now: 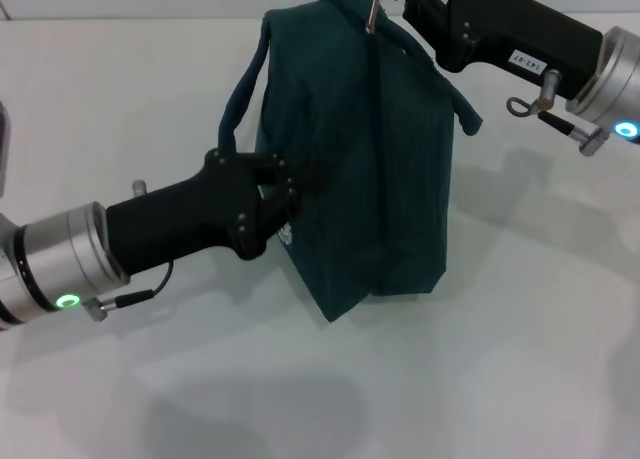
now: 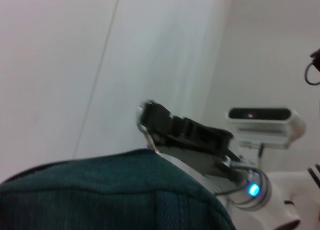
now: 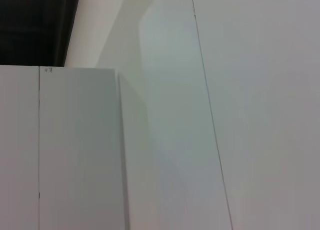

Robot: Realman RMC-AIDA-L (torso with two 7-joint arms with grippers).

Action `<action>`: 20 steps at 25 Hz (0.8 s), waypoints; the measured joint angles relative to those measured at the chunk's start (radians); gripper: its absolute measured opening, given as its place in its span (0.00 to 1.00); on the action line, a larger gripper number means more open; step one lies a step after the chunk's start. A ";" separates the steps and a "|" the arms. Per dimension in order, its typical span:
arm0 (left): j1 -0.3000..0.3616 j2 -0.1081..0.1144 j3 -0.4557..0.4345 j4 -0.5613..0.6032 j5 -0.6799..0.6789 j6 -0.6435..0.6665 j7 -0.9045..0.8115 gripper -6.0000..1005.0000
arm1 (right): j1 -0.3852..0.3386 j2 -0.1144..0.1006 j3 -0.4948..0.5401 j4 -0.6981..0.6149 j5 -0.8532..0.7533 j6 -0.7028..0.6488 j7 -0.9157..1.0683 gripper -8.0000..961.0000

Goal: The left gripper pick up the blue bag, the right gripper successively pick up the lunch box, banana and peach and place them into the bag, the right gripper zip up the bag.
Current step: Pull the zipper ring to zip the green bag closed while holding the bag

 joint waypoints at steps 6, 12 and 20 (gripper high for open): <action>-0.003 0.000 0.003 0.006 0.064 0.043 -0.001 0.05 | 0.004 0.000 0.000 -0.001 0.002 0.007 0.017 0.02; 0.003 0.000 0.018 0.020 0.101 0.110 -0.002 0.05 | 0.008 0.000 0.000 -0.002 0.003 0.050 0.048 0.02; 0.055 0.004 0.016 0.031 0.121 0.170 0.011 0.05 | 0.008 0.000 -0.012 -0.003 -0.003 0.111 0.061 0.02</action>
